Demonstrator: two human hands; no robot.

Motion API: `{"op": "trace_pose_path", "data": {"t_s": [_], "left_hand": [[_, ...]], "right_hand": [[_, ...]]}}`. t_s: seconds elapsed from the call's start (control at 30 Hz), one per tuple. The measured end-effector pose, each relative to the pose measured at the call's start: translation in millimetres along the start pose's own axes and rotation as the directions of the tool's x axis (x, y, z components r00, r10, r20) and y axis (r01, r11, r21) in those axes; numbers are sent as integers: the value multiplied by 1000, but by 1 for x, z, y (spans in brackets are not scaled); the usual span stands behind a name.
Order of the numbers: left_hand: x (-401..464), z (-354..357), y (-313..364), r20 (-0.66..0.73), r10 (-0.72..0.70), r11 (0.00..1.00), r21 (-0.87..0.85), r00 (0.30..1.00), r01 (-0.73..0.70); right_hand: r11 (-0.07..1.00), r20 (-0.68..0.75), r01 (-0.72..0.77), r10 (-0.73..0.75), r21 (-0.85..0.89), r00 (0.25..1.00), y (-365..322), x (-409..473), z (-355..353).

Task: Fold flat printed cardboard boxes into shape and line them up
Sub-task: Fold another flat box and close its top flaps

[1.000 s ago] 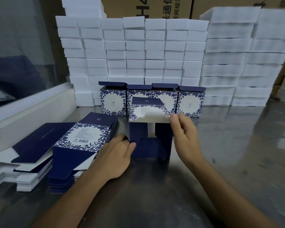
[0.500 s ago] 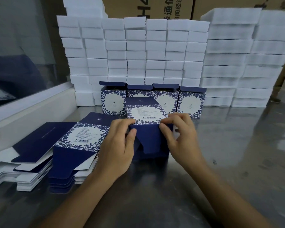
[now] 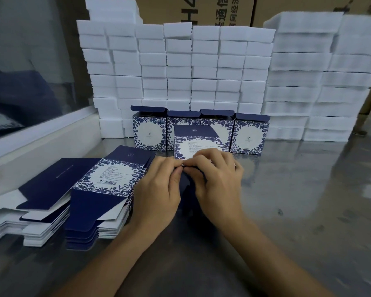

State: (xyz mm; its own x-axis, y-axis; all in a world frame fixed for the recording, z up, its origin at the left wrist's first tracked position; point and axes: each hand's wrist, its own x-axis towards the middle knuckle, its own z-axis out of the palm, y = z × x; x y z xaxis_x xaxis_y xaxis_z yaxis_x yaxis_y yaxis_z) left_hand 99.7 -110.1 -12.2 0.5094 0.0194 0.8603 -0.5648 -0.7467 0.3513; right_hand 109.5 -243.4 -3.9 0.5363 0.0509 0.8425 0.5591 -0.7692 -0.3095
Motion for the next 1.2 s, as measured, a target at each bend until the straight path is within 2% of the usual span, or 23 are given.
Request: {"op": "trace_pose_path", "data": {"t_s": [0.53,0.7,0.83,0.9,1.0,1.13,1.2], "left_hand": [[2,-1,-8,20,-47,998,-28,999,48],[1,-1,-11,32,-84,995,-55,996,86],[-1,3,-14,39,-102,990,-89,994,105],[-5,5,-17,50,-178,970,-160,983,184],[-10,8,-23,113,-353,896,-244,929,370],[-12,10,-28,159,-404,882,-195,901,430],[-13,10,-27,162,-411,881,-180,897,437]], "right_hand": [[971,-46,-122,134,206,990,32,-2,-2],[873,127,-357,334,333,934,47,-5,-1],[888,76,-318,311,333,948,52,-3,-3],[885,66,-305,302,353,951,52,-2,-3],[842,95,-342,334,417,938,55,-3,-4],[780,257,-393,303,487,918,58,-7,-4],[786,312,-404,281,469,908,59,-8,-3]]}}
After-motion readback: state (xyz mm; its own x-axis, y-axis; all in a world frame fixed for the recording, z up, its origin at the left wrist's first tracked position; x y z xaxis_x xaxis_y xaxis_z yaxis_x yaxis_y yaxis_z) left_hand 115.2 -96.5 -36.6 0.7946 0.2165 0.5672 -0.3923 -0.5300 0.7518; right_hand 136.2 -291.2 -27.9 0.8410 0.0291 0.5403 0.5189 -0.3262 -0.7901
